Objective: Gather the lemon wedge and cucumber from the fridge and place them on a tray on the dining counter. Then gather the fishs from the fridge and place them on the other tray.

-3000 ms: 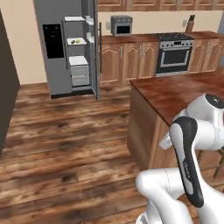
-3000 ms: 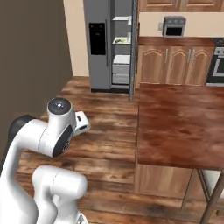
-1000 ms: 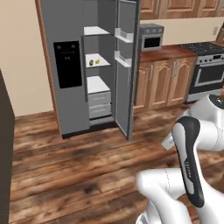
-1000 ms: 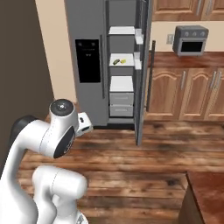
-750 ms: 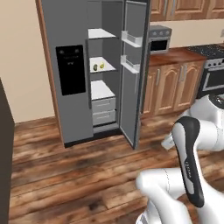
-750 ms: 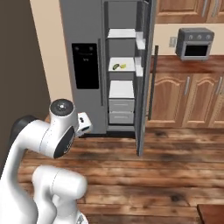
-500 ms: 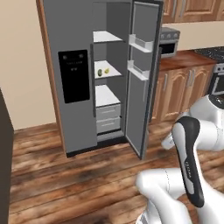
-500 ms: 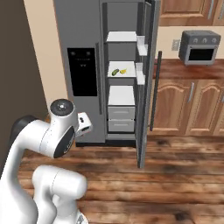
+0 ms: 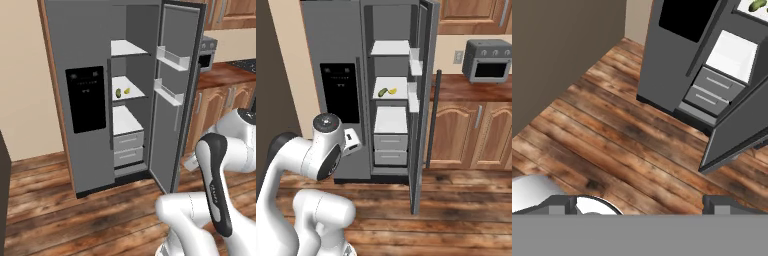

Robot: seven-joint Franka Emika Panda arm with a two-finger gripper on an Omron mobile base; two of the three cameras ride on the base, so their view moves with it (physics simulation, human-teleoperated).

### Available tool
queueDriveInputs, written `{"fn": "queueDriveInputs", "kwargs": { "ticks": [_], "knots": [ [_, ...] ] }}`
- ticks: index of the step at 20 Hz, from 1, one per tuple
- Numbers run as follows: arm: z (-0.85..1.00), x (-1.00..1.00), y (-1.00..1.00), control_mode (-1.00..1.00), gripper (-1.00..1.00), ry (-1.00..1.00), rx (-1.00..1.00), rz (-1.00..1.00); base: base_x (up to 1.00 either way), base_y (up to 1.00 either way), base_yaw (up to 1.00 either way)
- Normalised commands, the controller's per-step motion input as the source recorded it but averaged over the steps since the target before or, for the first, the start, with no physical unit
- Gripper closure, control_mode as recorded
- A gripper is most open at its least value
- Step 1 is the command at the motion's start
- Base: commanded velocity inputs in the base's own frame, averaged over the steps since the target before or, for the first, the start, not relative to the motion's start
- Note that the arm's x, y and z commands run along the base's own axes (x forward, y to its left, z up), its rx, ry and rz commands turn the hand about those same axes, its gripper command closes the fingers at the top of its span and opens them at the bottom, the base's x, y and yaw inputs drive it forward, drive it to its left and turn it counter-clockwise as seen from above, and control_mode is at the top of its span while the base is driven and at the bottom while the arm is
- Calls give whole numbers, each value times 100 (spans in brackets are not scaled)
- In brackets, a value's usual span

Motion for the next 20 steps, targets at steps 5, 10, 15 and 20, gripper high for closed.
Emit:
{"fn": "queueDriveInputs", "kwargs": {
  "ticks": [5,10,15,20],
  "knots": [
    [0,0,0,100,-100,0,0,0,62,-23,0],
    [0,0,0,100,-100,0,0,0,65,-3,0],
    [0,0,0,100,-100,0,0,0,61,-26,0],
    [0,0,0,100,-100,0,0,0,50,-40,0]
  ]
}}
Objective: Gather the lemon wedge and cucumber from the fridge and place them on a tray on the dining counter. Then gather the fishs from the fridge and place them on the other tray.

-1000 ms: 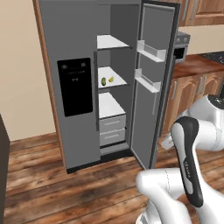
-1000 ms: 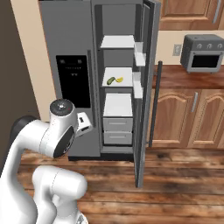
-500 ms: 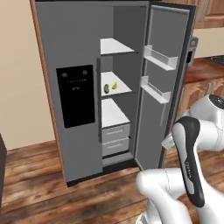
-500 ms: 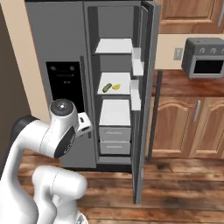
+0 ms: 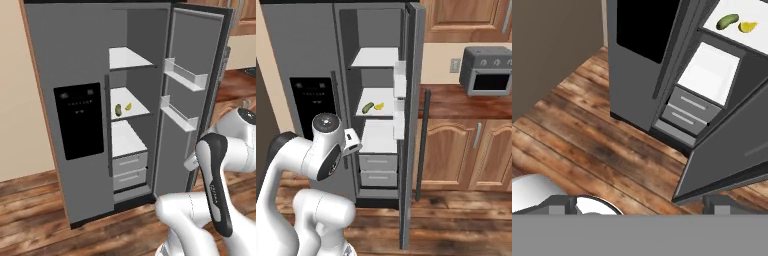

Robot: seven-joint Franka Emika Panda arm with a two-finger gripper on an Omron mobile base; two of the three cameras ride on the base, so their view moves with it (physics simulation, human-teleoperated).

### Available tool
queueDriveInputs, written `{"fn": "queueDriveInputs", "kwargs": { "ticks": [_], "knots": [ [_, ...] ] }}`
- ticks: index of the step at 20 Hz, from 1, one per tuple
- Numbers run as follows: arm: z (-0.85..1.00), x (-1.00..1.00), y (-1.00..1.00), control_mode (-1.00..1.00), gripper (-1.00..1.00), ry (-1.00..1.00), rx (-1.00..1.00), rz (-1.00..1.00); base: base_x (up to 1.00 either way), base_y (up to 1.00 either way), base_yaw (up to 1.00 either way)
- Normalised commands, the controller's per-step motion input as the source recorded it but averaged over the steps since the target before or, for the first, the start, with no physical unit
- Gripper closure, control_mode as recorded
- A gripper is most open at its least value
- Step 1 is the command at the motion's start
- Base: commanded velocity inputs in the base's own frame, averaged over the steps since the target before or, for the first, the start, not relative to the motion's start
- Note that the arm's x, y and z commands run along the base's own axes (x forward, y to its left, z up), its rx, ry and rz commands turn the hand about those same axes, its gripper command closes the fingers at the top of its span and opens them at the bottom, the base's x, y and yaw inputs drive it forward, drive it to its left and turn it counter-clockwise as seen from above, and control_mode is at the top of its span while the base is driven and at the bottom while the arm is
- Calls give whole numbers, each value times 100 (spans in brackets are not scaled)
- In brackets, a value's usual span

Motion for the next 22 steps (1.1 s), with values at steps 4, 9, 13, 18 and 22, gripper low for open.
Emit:
{"fn": "queueDriveInputs", "kwargs": {
  "ticks": [4,9,13,18,22],
  "knots": [
    [0,0,0,100,-100,0,0,0,64,-8,0],
    [0,0,0,100,-100,0,0,0,82,3,0],
    [0,0,0,100,-100,0,0,0,72,-3,0],
    [0,0,0,100,-100,0,0,0,59,-2,0],
    [0,0,0,100,-100,0,0,0,47,0,0]
  ]
}}
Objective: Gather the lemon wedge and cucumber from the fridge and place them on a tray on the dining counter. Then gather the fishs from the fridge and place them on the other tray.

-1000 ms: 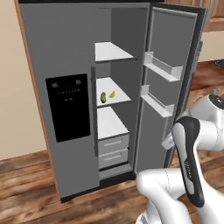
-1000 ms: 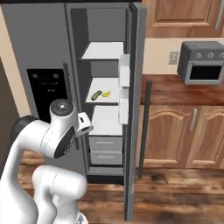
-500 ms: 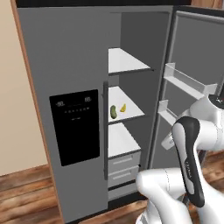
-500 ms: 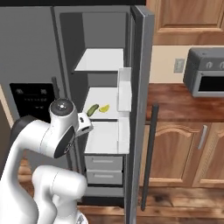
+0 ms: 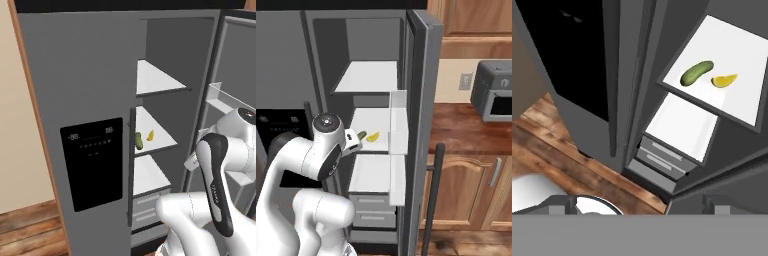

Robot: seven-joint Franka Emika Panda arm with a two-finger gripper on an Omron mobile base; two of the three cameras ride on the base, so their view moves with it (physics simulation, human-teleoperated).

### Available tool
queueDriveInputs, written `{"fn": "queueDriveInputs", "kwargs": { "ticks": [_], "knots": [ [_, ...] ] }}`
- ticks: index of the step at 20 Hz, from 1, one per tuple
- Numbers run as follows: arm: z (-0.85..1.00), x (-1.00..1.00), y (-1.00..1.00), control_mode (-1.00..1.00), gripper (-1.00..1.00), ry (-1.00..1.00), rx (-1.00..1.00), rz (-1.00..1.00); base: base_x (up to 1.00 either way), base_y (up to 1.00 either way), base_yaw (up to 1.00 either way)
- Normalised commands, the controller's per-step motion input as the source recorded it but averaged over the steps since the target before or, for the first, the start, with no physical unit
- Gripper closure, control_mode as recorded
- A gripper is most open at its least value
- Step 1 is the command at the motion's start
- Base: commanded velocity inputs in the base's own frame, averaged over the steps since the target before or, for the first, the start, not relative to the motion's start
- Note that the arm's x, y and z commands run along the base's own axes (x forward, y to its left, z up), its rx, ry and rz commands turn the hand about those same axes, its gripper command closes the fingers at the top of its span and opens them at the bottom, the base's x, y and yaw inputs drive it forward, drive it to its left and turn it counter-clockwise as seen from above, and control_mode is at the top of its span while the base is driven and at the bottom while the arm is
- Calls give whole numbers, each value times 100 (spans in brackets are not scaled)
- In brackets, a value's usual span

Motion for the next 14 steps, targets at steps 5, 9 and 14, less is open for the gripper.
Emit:
{"fn": "queueDriveInputs", "kwargs": {
  "ticks": [5,9,14],
  "knots": [
    [0,0,0,100,-100,0,0,0,43,-7,0],
    [0,0,0,100,-100,0,0,0,27,-16,0],
    [0,0,0,100,-100,0,0,0,27,-7,0]
  ]
}}
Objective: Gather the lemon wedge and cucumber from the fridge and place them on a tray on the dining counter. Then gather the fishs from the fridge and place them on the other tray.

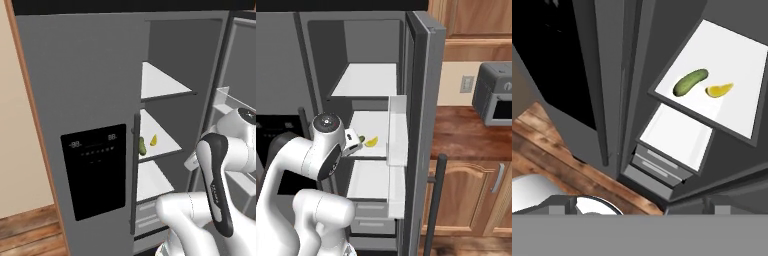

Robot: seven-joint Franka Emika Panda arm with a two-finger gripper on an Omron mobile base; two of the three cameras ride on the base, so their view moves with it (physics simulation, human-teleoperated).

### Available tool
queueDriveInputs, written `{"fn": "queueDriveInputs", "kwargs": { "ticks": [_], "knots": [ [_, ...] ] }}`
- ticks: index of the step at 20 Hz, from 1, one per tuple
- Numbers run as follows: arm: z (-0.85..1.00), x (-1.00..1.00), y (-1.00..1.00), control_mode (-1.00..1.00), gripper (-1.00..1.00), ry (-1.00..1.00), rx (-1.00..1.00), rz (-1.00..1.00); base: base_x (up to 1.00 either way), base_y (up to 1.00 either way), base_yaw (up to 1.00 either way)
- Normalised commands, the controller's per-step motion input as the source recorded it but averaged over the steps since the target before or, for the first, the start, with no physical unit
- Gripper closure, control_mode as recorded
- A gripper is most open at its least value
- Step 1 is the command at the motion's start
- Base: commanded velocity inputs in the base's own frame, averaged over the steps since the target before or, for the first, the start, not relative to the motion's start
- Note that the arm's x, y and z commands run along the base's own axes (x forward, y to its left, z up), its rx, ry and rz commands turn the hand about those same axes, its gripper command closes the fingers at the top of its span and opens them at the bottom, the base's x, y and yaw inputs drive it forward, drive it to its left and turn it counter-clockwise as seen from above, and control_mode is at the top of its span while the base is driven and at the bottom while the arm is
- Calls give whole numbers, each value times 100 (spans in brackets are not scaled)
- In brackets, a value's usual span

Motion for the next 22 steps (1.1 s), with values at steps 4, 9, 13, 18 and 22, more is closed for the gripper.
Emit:
{"fn": "queueDriveInputs", "kwargs": {
  "ticks": [4,9,13,18,22],
  "knots": [
    [0,0,0,100,-100,0,0,0,37,-3,0],
    [0,0,0,100,-100,0,0,0,44,-5,2],
    [0,0,0,100,-100,0,0,0,37,-7,1],
    [0,0,0,100,-100,0,0,0,1,-1,0],
    [-29,4,-14,-100,-100,1,0,-4,0,0,0]
  ]
}}
